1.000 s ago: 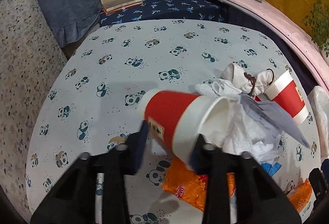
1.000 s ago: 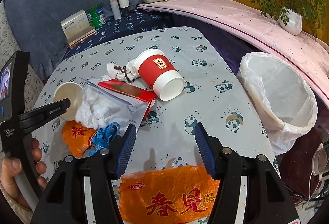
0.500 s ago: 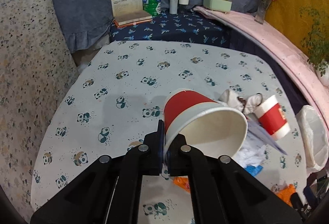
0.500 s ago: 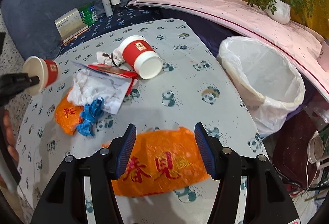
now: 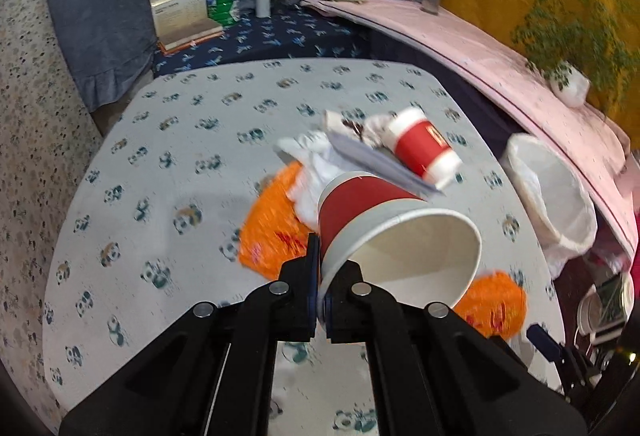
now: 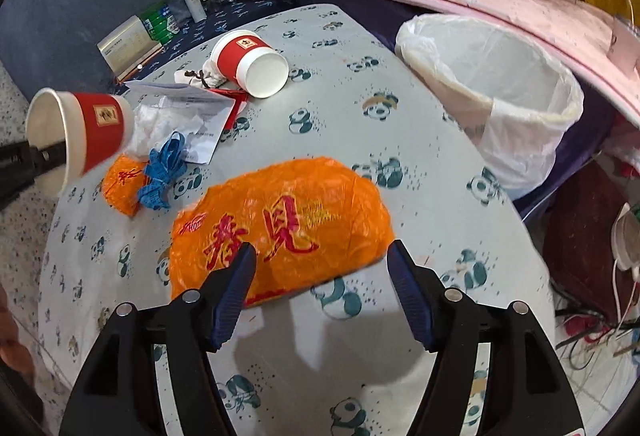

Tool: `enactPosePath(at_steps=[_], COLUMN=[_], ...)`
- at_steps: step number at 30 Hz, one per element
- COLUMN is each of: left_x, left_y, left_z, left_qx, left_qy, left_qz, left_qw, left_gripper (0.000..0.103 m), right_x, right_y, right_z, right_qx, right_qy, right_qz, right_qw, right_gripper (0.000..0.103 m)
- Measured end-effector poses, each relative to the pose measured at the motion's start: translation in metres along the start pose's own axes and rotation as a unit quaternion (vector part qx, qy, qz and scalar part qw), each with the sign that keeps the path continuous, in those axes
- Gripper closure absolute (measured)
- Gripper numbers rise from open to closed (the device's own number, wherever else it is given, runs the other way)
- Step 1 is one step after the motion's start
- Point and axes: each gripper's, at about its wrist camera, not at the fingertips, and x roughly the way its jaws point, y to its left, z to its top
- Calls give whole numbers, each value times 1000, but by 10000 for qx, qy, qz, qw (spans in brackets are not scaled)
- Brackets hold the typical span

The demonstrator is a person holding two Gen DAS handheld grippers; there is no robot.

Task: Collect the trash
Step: 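Grasp and lift the orange printed bag with the right gripper while the left gripper holds the cup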

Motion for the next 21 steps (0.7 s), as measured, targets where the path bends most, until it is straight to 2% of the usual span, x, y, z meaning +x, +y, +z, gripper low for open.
enactPosePath(at_steps=[10, 17, 19, 21], left_x=[19, 25, 26, 27], left_y=[-17, -22, -23, -23], left_z=[-52, -57, -56, -56], left_qx=[412, 498, 506, 498], left_qy=[591, 591, 597, 604], left_qz=[-53, -7, -3, -2], left_qw=[9974, 9970, 9969, 9969], left_gripper=[101, 101, 101, 100], right_x=[12, 25, 29, 32], right_y=[8, 12, 13, 15], right_z=[-8, 7, 11, 14], right_qx=[218, 424, 454, 448], right_qy=[203, 182, 159, 165], right_qz=[485, 736, 775, 802], right_qw=[9984, 9962, 9958, 9956], right_gripper=[37, 37, 42, 51])
